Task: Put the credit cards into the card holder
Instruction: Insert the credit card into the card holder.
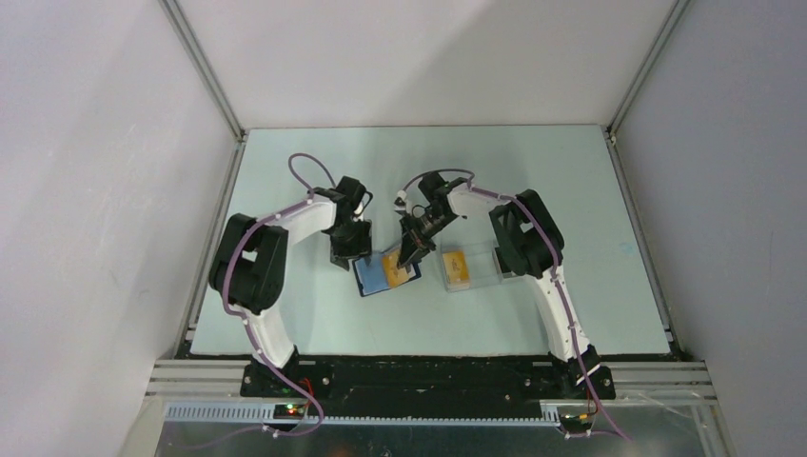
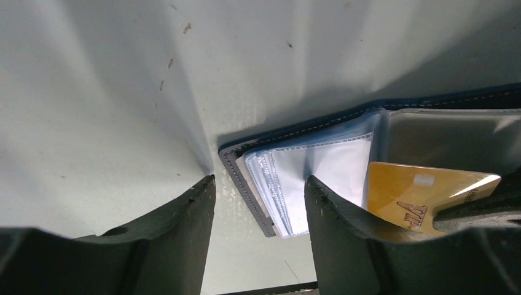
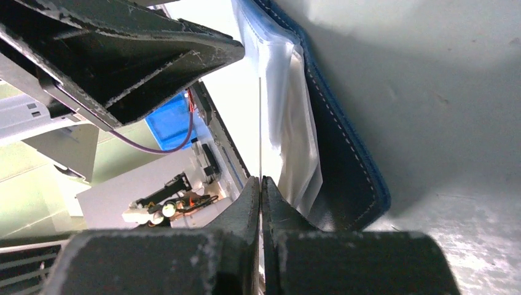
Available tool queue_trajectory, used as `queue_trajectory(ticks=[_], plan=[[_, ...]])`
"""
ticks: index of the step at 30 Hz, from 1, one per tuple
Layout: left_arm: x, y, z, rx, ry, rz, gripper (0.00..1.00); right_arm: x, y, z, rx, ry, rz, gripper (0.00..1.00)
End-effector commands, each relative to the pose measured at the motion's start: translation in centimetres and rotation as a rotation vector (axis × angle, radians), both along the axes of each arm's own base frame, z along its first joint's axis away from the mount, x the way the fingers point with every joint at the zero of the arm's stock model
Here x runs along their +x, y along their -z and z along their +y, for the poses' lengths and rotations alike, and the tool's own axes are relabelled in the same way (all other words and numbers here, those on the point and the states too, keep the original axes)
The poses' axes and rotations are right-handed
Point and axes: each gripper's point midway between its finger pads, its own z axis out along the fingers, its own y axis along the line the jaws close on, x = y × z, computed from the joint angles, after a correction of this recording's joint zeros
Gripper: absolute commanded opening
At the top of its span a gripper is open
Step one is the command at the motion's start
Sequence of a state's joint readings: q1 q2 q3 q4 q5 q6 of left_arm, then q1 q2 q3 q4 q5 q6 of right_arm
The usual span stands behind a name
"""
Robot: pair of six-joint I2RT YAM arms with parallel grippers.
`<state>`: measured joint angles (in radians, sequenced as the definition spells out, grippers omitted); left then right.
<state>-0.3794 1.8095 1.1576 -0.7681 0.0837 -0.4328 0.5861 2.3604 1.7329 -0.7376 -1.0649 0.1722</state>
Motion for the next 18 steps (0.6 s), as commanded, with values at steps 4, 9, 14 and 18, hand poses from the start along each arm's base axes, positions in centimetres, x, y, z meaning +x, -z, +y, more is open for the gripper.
queue_trajectory(ticks=[4, 9, 14, 18], plan=[[0.4, -1.0, 0.9, -0.001, -0.009, -0.053, 0.60, 1.6, 0.4, -0.6, -0.041, 0.044, -0.038, 0.00], [0.2, -0.6, 1.2, 0.006, -0.006, -0.040, 0.59, 2.1, 1.0, -0.9, -0.064, 0.057, -0.028, 0.00], [0.3, -0.6, 1.2, 0.007, 0.002, -0.044, 0.58, 2.0, 1.3, -0.4, -0.061, 0.023, -0.015, 0.00], [0.3, -0.6, 1.1, 0.006, 0.006, -0.045, 0.57, 1.6, 1.5, 0.1, -0.054, 0.001, -0.003, 0.00]])
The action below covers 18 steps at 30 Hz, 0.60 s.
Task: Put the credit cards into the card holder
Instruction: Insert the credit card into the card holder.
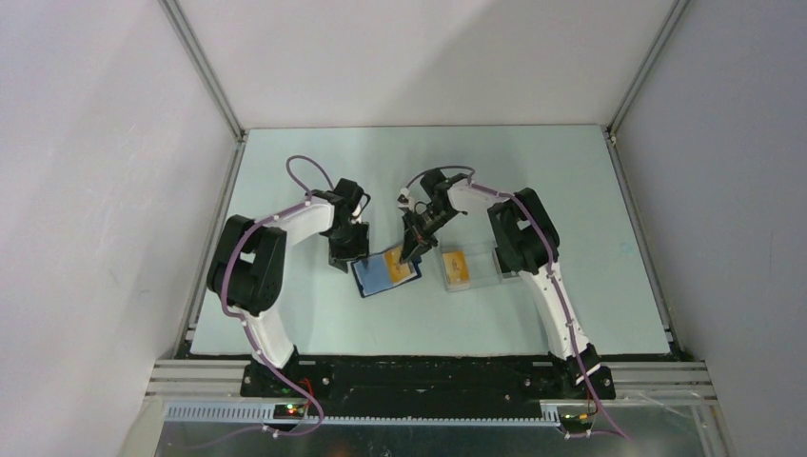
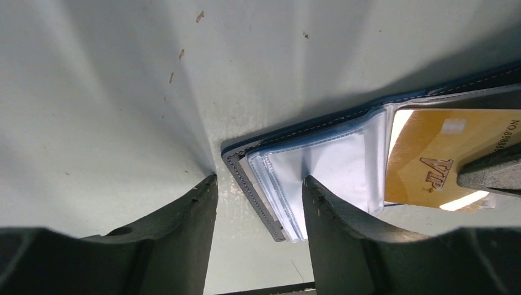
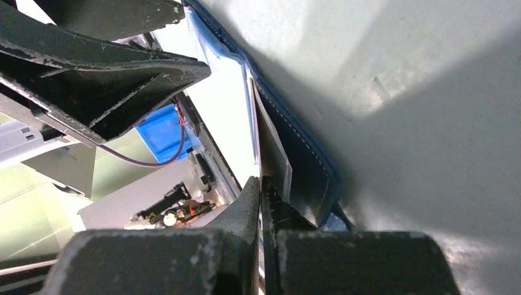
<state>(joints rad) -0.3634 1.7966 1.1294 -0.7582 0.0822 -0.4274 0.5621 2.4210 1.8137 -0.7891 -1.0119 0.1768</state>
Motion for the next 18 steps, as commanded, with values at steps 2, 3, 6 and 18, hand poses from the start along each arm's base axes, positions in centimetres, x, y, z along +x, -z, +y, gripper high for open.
queue_trajectory(ticks=[2, 3, 6, 18], plan=[[0.7, -0.8, 0.4, 0.004, 0.017, -0.047, 0.57, -0.6, -0.1, 0.9, 0.010, -0.050, 0.002, 0.00], [0.7, -0.8, 0.4, 0.004, 0.016, -0.047, 0.57, -0.7, -0.1, 0.9, 0.012, -0.057, 0.006, 0.00], [0.7, -0.8, 0.4, 0.004, 0.016, -0.046, 0.57, -1.3, -0.7, 1.2, 0.032, -0.078, 0.005, 0.00], [0.6, -0.8, 0.5, 0.005, 0.027, -0.049, 0.55, -2.5, -2.3, 1.2, 0.094, -0.097, 0.012, 0.00]])
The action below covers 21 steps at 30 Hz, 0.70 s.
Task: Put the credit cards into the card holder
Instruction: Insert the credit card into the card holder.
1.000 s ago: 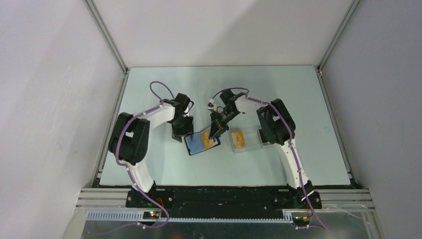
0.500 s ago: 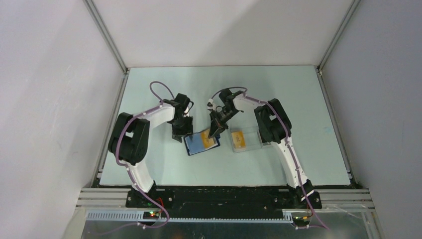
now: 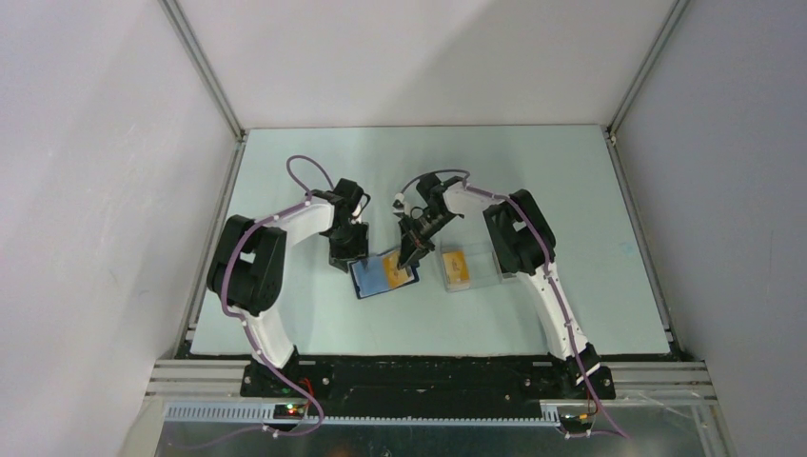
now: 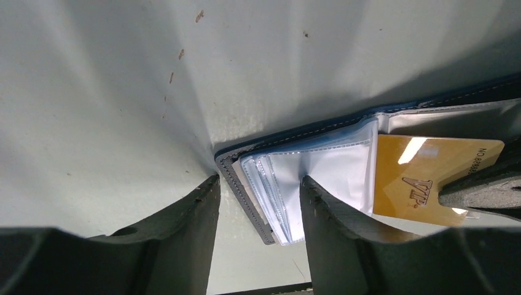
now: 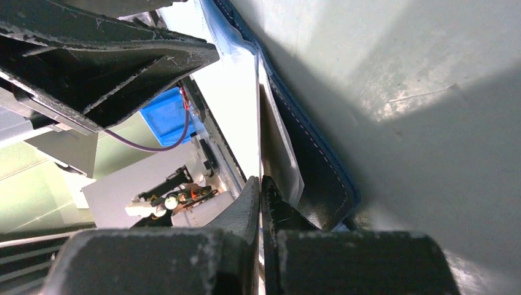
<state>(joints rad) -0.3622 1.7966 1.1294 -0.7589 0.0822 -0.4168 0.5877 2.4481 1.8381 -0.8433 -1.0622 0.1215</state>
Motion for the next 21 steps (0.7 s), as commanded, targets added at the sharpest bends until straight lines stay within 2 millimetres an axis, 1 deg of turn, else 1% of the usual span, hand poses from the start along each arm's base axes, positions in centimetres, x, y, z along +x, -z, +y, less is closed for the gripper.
queue_trajectory(ticks=[1, 2, 3, 6, 11, 13, 16, 18, 21], plan=[[0.6, -0.8, 0.6, 0.008, 0.016, -0.052, 0.55, -0.9, -2.2, 0.4, 0.058, -0.027, -0.019, 0.00], [0.5, -0.9, 0.6, 0.010, 0.016, -0.056, 0.55, -1.2, -2.0, 0.2, 0.051, -0.024, -0.012, 0.00], [0.4, -0.9, 0.7, 0.012, 0.013, -0.058, 0.55, -0.9, -2.2, 0.1, 0.047, -0.015, -0.027, 0.00], [0.2, -1.3, 0.8, 0.006, 0.006, -0.065, 0.53, -1.1, -2.2, -0.3, 0.038, -0.005, -0.032, 0.00], [-0.3, -1.2, 0.6, -0.021, -0.009, -0.051, 0.43, -1.1, -2.4, -0.2, 0.046, -0.006, -0.030, 0.00], [-0.3, -1.2, 0.6, -0.044, -0.019, -0.052, 0.42, -1.0, -2.3, 0.0, 0.049, -0.006, -0.029, 0.00], [-0.1, -1.5, 0.6, -0.084, -0.041, -0.061, 0.42, -0.7, -2.0, 0.3, 0.052, -0.007, -0.023, 0.00], [-0.1, -1.7, 0.7, -0.110, -0.061, -0.065, 0.44, -0.3, -1.9, 0.5, 0.053, -0.007, -0.024, 0.00], [0.0, -2.1, 1.3, -0.135, -0.088, -0.077, 0.45, -0.1, -2.1, 0.7, 0.056, -0.007, -0.026, 0.00]])
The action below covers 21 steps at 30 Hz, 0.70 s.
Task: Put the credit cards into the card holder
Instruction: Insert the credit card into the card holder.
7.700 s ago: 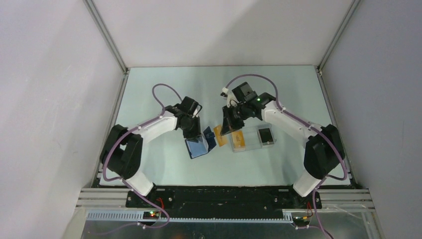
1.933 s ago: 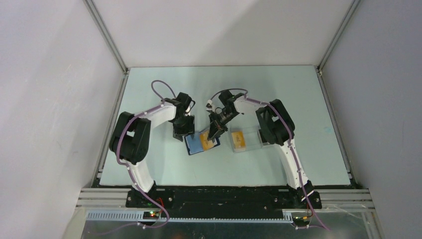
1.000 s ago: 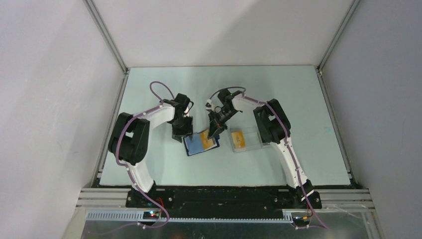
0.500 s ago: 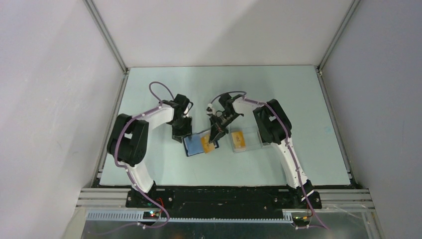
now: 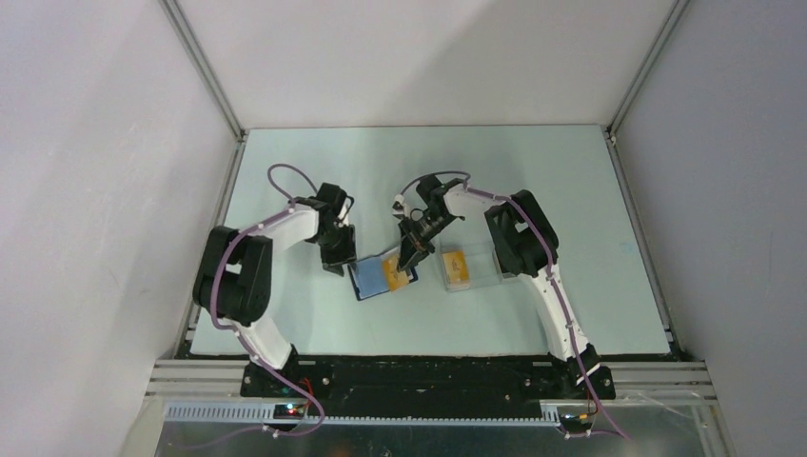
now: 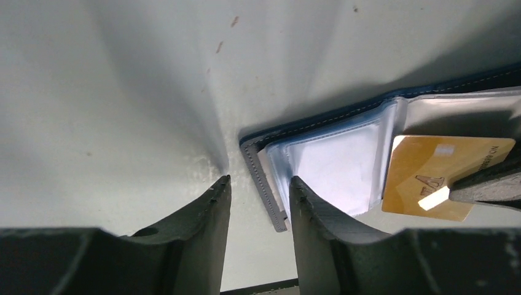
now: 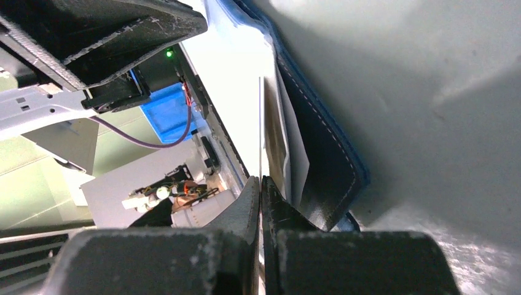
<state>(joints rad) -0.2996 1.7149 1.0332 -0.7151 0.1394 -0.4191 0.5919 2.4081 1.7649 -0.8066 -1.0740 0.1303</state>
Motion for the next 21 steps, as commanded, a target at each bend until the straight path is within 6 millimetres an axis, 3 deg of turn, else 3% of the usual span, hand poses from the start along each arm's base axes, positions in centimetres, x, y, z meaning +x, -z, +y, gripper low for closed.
queue_trajectory(ticks=[1, 8, 13, 21], plan=[[1.0, -2.0, 0.0, -0.081, -0.038, -0.072, 0.47, 1.1, -1.9, 1.0, 0.048, -0.004, -0.036, 0.00], [0.6, -1.9, 1.2, -0.110, -0.082, -0.077, 0.49, 1.3, -1.9, 0.9, 0.047, 0.001, -0.037, 0.00], [0.9, -0.9, 0.7, -0.129, -0.082, -0.048, 0.42, 1.3, -1.4, 0.7, 0.031, 0.005, -0.034, 0.00], [0.5, 0.6, 1.6, -0.056, -0.094, -0.022, 0.29, 1.2, -0.8, 0.5, -0.005, -0.010, -0.025, 0.00]])
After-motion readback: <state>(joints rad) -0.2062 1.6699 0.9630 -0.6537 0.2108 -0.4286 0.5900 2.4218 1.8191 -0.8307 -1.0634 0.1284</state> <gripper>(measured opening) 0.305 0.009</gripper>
